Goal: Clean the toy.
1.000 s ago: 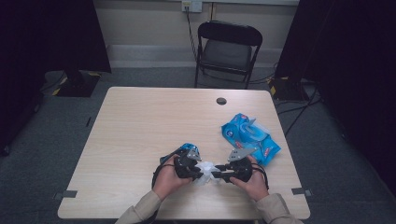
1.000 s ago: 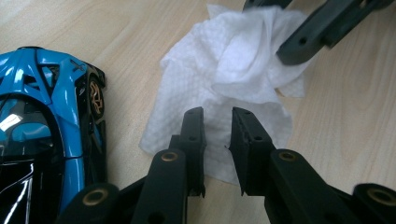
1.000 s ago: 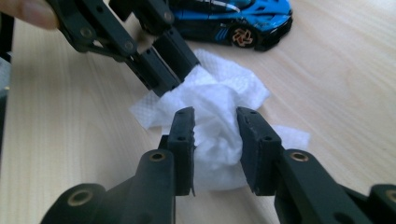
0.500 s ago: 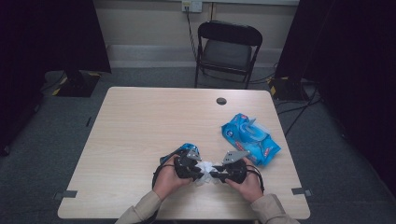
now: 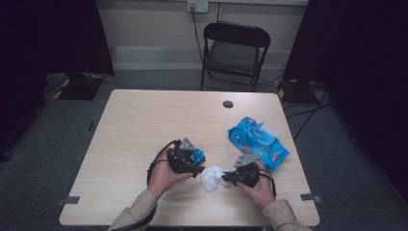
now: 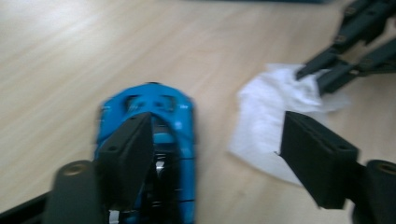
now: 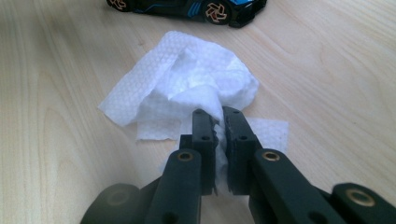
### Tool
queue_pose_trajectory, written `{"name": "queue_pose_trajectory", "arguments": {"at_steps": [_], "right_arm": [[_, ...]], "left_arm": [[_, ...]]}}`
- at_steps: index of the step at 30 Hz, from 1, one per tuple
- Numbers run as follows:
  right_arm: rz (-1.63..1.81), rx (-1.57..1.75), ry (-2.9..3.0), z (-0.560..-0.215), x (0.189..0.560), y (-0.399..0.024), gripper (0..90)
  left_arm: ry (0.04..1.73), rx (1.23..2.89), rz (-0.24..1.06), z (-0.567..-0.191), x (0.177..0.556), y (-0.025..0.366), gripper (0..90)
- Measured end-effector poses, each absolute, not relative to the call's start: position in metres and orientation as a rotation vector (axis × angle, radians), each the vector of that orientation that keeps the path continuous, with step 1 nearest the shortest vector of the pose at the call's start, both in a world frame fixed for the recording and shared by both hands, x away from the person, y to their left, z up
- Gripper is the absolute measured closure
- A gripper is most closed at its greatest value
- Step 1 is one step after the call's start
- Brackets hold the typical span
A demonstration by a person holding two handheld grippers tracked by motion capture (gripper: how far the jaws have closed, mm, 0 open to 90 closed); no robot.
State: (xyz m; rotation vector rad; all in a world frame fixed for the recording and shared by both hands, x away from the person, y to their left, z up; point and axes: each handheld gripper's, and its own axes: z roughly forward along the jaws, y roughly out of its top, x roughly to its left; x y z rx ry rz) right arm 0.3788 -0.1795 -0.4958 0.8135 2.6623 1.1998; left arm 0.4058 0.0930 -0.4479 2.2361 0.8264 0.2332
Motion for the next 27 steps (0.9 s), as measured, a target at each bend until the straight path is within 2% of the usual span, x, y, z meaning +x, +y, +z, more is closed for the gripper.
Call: {"name": "queue_pose_trajectory", "arguments": {"at_steps": [5,11,27], "right_arm": [[1.211,0.825,2.664,-0.496,0.379,-0.182,84.3],[1.227,0.849,2.665,-0.497,0.380,-0.183,84.1],[1.229,0.855,2.670,-0.497,0.381,-0.184,83.9]], "left_arm": [[0.886,2.266,0.278,-0.450,0.423,0.100,20.2],[0.926,2.267,0.227,-0.461,0.440,0.096,19.6],[0.915,2.354,0.217,-0.473,0.452,0.077,18.8]]}}
